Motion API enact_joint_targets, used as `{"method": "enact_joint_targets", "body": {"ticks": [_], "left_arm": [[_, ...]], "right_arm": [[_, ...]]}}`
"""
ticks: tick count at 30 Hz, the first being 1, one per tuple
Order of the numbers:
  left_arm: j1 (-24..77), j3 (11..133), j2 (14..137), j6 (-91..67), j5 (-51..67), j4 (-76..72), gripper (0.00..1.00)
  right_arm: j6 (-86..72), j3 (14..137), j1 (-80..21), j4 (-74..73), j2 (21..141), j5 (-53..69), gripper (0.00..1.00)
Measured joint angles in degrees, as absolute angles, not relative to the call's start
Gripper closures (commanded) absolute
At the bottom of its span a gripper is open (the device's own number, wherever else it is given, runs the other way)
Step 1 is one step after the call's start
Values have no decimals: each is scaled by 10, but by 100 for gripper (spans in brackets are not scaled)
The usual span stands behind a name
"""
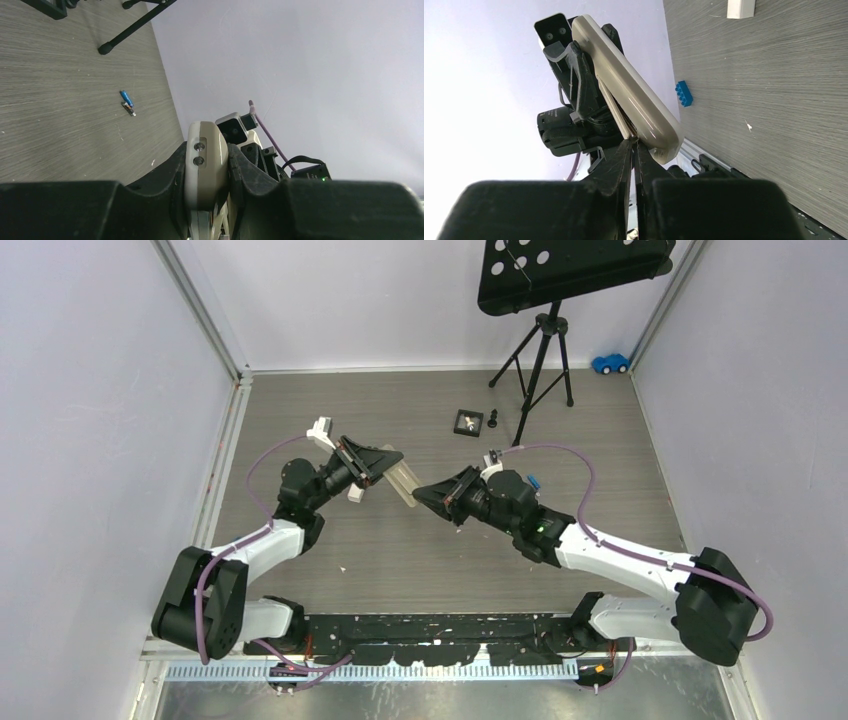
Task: Load the batteries into the remote control
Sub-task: Load the battery cover into the remote control.
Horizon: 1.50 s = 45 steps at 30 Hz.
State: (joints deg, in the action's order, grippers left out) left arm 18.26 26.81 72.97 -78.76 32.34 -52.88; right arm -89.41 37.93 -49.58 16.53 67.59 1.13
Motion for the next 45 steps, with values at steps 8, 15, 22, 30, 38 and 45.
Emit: {"method": "enact_joint_targets", "body": {"ticks": [8, 15, 22, 30, 38, 45], "left_arm": [[184, 268, 730, -789, 324, -520, 100], [185, 268, 733, -797, 333, -517, 100], [183, 268, 748, -806, 340, -516, 100], [182, 268, 753, -811, 341, -516, 100], [182, 268, 752, -827, 353, -516, 100], [175, 268, 748, -841, 354, -515, 100]], "right_arm": [[-870, 407, -495, 110, 671, 11, 62], [-837, 407, -493, 99, 637, 4, 37], [-813, 407, -493, 83, 630, 1, 31], [-807, 399, -493, 82, 633, 8, 29], [-799, 395, -493, 95, 679, 16, 55], [-789, 400, -493, 122, 694, 21, 61]]}}
